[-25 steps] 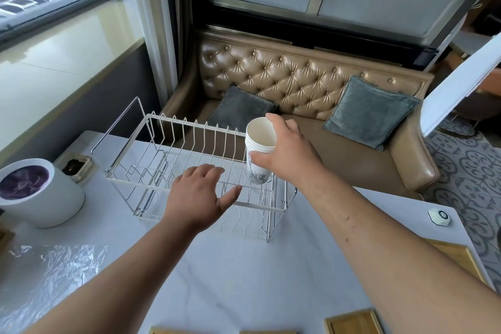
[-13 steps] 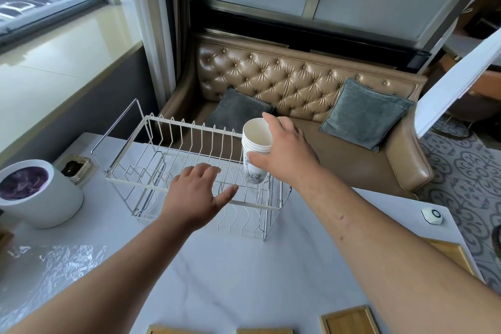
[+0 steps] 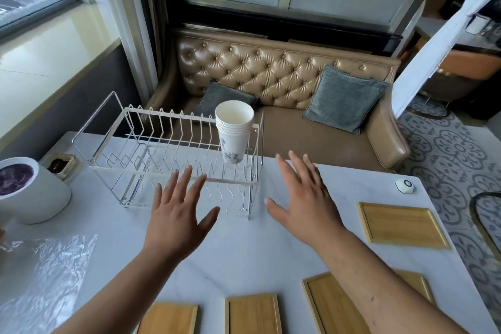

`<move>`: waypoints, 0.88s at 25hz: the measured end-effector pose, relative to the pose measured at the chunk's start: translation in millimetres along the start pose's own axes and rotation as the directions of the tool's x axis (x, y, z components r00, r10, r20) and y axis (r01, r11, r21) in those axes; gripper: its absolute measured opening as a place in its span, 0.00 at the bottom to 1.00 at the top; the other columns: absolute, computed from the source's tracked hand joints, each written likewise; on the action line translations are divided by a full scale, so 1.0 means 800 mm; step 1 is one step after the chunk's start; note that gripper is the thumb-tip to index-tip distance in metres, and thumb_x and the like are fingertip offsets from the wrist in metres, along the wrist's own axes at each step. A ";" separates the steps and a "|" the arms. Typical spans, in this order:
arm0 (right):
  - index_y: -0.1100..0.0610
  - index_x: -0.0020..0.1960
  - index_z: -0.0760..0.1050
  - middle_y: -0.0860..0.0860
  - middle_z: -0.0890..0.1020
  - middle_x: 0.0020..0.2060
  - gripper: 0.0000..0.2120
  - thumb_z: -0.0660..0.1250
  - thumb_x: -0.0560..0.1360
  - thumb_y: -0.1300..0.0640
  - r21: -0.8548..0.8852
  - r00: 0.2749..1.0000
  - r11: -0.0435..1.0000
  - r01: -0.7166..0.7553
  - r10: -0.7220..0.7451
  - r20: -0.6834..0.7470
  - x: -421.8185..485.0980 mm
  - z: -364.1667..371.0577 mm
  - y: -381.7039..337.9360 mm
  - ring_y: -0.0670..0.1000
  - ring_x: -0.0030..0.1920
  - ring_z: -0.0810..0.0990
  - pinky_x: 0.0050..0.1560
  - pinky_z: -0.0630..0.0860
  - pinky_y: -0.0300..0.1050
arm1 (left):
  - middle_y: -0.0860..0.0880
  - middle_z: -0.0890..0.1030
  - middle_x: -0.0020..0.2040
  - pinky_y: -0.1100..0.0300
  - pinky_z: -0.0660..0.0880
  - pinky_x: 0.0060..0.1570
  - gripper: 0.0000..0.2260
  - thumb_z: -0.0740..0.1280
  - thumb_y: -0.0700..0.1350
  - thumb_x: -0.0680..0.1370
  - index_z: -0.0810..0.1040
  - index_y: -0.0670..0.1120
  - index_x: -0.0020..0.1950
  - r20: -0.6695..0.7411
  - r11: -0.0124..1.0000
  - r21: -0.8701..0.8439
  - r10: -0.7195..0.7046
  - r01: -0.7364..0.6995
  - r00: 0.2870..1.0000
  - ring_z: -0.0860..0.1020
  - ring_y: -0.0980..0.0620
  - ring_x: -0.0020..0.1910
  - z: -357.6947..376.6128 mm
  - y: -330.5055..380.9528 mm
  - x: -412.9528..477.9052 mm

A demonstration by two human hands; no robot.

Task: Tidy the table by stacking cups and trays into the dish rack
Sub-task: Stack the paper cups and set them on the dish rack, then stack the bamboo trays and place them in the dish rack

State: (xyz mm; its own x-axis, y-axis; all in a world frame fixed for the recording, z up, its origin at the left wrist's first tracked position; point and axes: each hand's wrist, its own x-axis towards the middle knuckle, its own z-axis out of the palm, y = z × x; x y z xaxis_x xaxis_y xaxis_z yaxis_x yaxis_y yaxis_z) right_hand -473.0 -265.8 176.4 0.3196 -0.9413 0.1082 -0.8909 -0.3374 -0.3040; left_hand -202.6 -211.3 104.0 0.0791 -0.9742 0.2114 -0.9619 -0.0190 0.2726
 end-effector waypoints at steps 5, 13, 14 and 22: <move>0.42 0.82 0.43 0.47 0.47 0.84 0.41 0.53 0.74 0.32 -0.047 0.985 0.991 -0.125 0.130 0.110 -0.129 0.052 0.064 0.54 0.83 0.40 0.81 0.51 0.57 | 0.48 0.56 0.85 0.39 0.54 0.80 0.34 0.56 0.68 0.79 0.61 0.54 0.82 0.136 0.998 -0.017 0.059 -0.057 0.989 0.54 0.44 0.84 0.056 0.033 -0.080; 0.44 0.83 0.38 0.50 0.41 0.84 0.40 0.54 0.78 0.35 -0.159 0.858 0.979 -0.126 0.188 0.477 -0.298 0.154 0.111 0.58 0.82 0.35 0.81 0.41 0.58 | 0.50 0.45 0.86 0.45 0.45 0.81 0.46 0.62 0.74 0.75 0.46 0.57 0.85 0.599 0.971 0.009 0.185 -0.238 0.779 0.46 0.46 0.85 0.152 0.068 -0.167; 0.44 0.83 0.37 0.50 0.40 0.84 0.40 0.54 0.79 0.36 -0.169 0.839 0.981 -0.098 0.173 0.517 -0.312 0.164 0.110 0.58 0.82 0.34 0.80 0.39 0.58 | 0.50 0.46 0.86 0.44 0.46 0.81 0.45 0.62 0.73 0.75 0.47 0.57 0.85 0.634 0.967 0.021 0.184 -0.254 0.751 0.47 0.46 0.84 0.162 0.070 -0.176; 0.45 0.83 0.44 0.50 0.47 0.84 0.35 0.55 0.81 0.41 -0.147 0.753 0.977 -0.152 0.210 0.624 -0.360 0.199 0.108 0.56 0.82 0.46 0.79 0.54 0.56 | 0.47 0.80 0.56 0.48 0.73 0.50 0.13 0.60 0.53 0.83 0.74 0.51 0.65 0.574 0.982 0.064 0.110 -0.178 0.811 0.79 0.42 0.55 0.192 0.070 -0.193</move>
State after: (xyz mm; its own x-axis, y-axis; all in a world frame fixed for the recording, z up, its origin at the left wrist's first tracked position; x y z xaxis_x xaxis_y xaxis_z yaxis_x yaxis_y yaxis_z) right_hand -590.8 -23.7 -31.8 0.2545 -0.7793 -0.5727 -0.9666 -0.1872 -0.1748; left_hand -308.7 -96.3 -57.6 -0.1916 -0.9215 -0.3379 -0.9753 0.1403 0.1704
